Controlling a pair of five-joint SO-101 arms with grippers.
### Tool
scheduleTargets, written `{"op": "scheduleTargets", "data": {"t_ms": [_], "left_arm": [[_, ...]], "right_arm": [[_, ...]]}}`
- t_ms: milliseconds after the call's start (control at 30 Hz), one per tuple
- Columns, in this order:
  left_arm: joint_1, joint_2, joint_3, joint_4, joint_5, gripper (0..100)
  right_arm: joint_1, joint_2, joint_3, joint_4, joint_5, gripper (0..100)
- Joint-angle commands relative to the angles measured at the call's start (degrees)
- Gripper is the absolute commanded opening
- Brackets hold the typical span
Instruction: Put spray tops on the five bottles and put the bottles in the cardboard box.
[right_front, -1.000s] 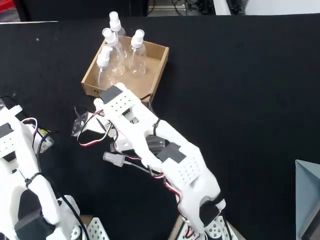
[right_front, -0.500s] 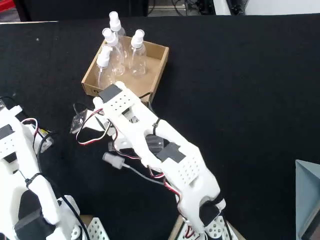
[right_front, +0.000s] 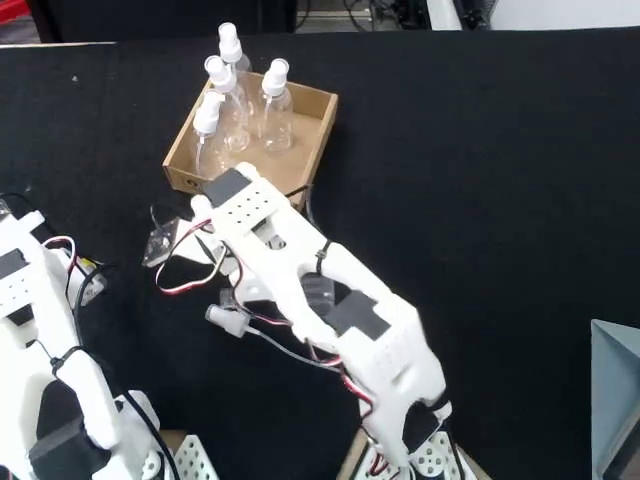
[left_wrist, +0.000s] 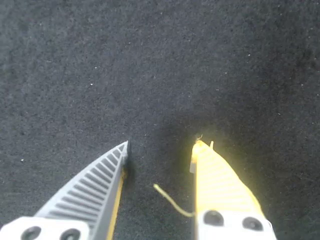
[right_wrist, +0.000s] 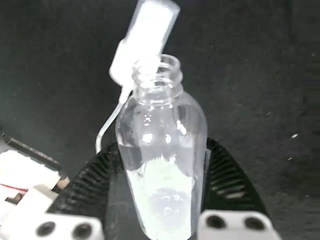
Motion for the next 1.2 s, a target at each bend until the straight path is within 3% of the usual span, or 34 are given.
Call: {"op": "scheduleTargets", "data": {"t_ms": [0, 167, 867, 1067, 1167], "left_arm": [[-0.6, -2.0, -0.9, -0.9, 0.4, 18], [-0.6, -2.0, -0.9, -0.9, 0.4, 18], [2.1, -2.6, -0.7, 0.5, 0.4, 18], [7.6, -2.7, -2.6, 4.7, 0.9, 19], [9.6, -2.7, -4.2, 6.9, 5.6, 19]], "right_arm": [[1.1, -7.9, 2.7, 1.0, -0.5, 10.2], [1.1, -15.0, 7.7, 0.9, -0.8, 10.0], [1.3, -45.7, 27.4, -9.7, -18.4, 10.0], [9.9, -52.1, 32.0, -14.6, -20.2, 10.0], [14.0, -53.8, 34.6, -18.2, -23.2, 10.0]]}}
